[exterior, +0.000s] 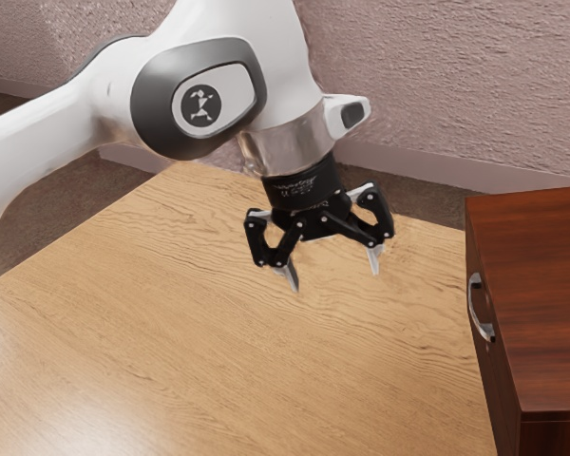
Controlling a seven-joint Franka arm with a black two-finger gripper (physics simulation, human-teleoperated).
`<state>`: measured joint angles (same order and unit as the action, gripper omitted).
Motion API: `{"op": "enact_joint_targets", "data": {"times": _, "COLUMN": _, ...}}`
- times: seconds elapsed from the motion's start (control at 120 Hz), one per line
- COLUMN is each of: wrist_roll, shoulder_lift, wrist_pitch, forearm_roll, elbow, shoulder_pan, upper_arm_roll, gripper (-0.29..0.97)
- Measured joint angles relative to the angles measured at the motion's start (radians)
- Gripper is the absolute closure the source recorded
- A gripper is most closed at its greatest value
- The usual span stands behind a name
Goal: Pull the drawer handle with one arm to open the drawer
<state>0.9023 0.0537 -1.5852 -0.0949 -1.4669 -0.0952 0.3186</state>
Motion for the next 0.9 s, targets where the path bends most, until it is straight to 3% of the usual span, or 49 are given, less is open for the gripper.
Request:
{"op": "enact_joint_targets", "data": {"times": 0.092, "wrist_roll": 0.066, "shoulder_lift": 0.006, "wrist_pitch": -0.001, "forearm_roll": 0.015, "elbow": 0.003, "shoulder_pan": -0.018, "upper_arm_roll": 0.0, "gripper": 0.0}}
{"op": "enact_joint_targets", "data": {"times": 0.267, "wrist_roll": 0.166, "shoulder_lift": 0.052, "wrist_pitch": -0.03, "forearm_roll": 0.033, "elbow": 0.004, "shoulder_pan": 0.065, "upper_arm_roll": 0.008, "gripper": 0.0}}
{"op": "enact_joint_targets", "data": {"times": 0.383, "wrist_roll": 0.214, "shoulder_lift": 0.059, "wrist_pitch": -0.07, "forearm_roll": 0.037, "elbow": -0.003, "shoulder_pan": 0.071, "upper_arm_roll": 0.008, "gripper": 0.0}}
{"op": "enact_joint_targets", "data": {"times": 0.9, "wrist_roll": 0.304, "shoulder_lift": 0.073, "wrist_pitch": -0.354, "forearm_roll": 0.032, "elbow": -0.139, "shoulder_pan": 0.101, "upper_arm_roll": -0.002, "gripper": 0.0}}
